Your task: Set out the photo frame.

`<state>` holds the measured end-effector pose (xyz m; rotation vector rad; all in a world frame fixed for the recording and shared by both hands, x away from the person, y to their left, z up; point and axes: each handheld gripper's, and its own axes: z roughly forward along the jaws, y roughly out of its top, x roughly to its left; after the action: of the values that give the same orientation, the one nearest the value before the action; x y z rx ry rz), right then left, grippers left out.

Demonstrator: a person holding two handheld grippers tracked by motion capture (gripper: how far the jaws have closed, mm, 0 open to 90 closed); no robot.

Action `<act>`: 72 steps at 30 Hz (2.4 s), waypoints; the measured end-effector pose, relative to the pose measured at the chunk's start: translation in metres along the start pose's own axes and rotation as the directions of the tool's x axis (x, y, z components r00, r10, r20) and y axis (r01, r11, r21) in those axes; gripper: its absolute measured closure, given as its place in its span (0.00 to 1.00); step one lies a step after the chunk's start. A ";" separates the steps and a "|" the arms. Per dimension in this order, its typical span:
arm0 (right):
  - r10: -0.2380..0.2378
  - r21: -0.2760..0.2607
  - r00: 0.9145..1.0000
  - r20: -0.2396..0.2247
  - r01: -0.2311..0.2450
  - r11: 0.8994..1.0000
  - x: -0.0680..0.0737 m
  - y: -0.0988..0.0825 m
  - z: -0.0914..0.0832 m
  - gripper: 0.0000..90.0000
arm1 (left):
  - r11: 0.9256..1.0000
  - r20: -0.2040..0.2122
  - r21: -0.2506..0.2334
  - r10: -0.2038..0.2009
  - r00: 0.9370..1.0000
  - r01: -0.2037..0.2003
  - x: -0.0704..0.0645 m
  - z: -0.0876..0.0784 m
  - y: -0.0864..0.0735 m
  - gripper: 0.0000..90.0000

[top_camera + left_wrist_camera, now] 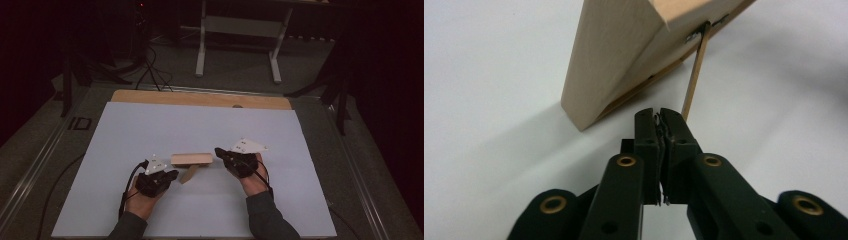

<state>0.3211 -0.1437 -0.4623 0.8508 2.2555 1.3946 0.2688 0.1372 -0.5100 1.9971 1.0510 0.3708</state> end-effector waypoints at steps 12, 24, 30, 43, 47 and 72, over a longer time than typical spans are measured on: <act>0.002 -0.007 1.000 -0.012 -0.003 1.000 0.005 0.004 0.009 1.00 | 1.000 -0.016 -0.017 -0.003 1.000 0.002 0.002 0.003 0.007 0.99; -0.009 -0.003 1.000 -0.012 0.009 1.000 0.006 0.003 0.009 1.00 | 1.000 -0.015 -0.028 0.010 1.000 -0.010 -0.001 0.005 0.013 0.99; -0.018 -0.001 1.000 -0.013 0.018 1.000 0.007 0.003 0.008 1.00 | 0.999 -0.012 -0.035 0.016 1.000 -0.016 -0.002 0.004 0.016 0.99; -0.035 -0.004 0.999 -0.020 0.035 0.999 0.007 0.005 0.010 1.00 | 0.999 -0.007 -0.043 0.012 1.000 -0.012 -0.004 0.004 0.017 0.99; -0.039 -0.001 0.999 -0.027 0.039 0.999 0.007 0.005 0.009 1.00 | 0.999 -0.004 -0.043 0.008 1.000 -0.008 -0.004 0.005 0.018 0.99; -0.056 0.009 0.997 -0.057 0.057 0.998 0.013 0.001 0.005 1.00 | 0.997 0.009 -0.079 0.024 1.000 -0.023 -0.015 0.000 0.023 0.99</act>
<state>0.3142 -0.1314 -0.4629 0.7542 2.3127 1.3989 0.2721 0.1182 -0.4909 1.9406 0.9930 0.4086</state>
